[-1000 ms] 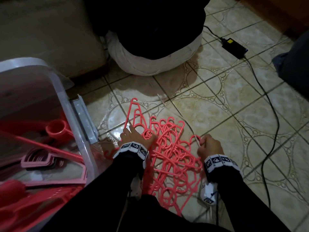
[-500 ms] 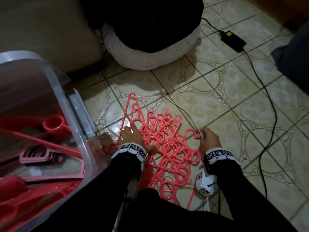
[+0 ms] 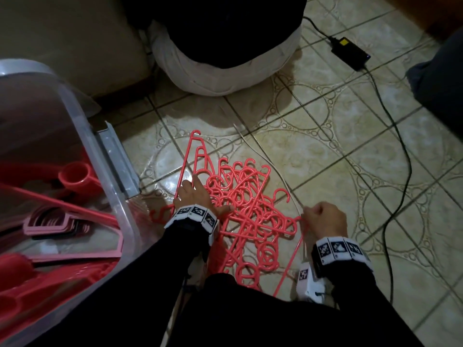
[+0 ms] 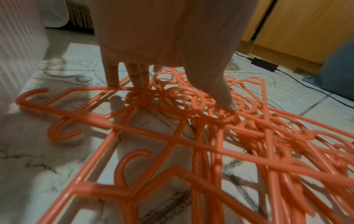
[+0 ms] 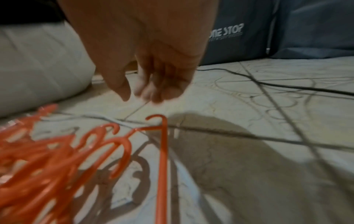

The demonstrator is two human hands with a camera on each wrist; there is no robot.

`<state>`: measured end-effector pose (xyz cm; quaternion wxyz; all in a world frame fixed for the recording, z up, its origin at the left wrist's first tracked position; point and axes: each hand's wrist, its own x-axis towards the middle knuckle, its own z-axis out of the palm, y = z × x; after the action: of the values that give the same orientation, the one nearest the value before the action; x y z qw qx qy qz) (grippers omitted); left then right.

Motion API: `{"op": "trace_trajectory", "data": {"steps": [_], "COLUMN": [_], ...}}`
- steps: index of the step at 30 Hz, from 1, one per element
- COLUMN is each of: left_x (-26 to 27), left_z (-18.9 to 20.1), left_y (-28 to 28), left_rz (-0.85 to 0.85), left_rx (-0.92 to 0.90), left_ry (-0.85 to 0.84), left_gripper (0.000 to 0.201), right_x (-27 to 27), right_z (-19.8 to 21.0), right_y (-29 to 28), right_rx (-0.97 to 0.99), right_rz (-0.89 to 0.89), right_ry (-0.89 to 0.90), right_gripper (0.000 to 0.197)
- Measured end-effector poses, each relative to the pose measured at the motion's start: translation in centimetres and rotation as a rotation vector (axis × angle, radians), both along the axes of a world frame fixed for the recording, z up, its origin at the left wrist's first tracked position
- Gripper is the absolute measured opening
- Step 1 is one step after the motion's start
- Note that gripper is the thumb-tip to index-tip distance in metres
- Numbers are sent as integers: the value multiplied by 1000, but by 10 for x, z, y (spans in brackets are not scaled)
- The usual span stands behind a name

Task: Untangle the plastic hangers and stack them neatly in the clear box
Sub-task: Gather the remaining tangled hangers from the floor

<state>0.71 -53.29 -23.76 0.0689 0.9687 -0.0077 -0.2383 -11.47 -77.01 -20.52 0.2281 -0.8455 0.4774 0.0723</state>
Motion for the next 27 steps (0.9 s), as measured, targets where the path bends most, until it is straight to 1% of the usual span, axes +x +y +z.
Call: {"op": "trace_trajectory", "data": {"steps": [2,3,4,8,10,13,15,19,21,24,27], "left_x": [1,2,3,8,10,12,12,14,14,15,15], "left_z": [0,1,2,3,2,1,-1,-4,-5,-7,-9], "left_y": [0,1,1,2,2,2,1,1,0,-3,-2], "left_rz": [-1,5,11,36,57,77,81,92,90,73,69], "left_rx": [1,0,0,-8,-26,-32,-34,-56,-54,-26,-22], "left_ry": [7,10,15,30,39,51,50,52,69,78,78], "left_gripper": [134,135,136,136,134,133,134,135,136,130,130], "right_x": [-15,-22,-27,-35,-38,-42,-44,-47,-46,-38,-27], "right_z": [2,1,0,-3,-4,-8,-9,-14,-17,-20,-24], "right_y": [8,14,21,48,59,66,66,67,67,66,65], "right_rx": [64,105,146,248,266,303,294,350,470,682,818], "right_rz": [65,85,95,36,15,-74,-117,-62,-96,-209,-329], "right_ry": [232,278,282,114,50,-26,-70,-175,-274,-451,-560], "right_gripper": [36,40,39,23,20,23,27,36,43,50,46]}}
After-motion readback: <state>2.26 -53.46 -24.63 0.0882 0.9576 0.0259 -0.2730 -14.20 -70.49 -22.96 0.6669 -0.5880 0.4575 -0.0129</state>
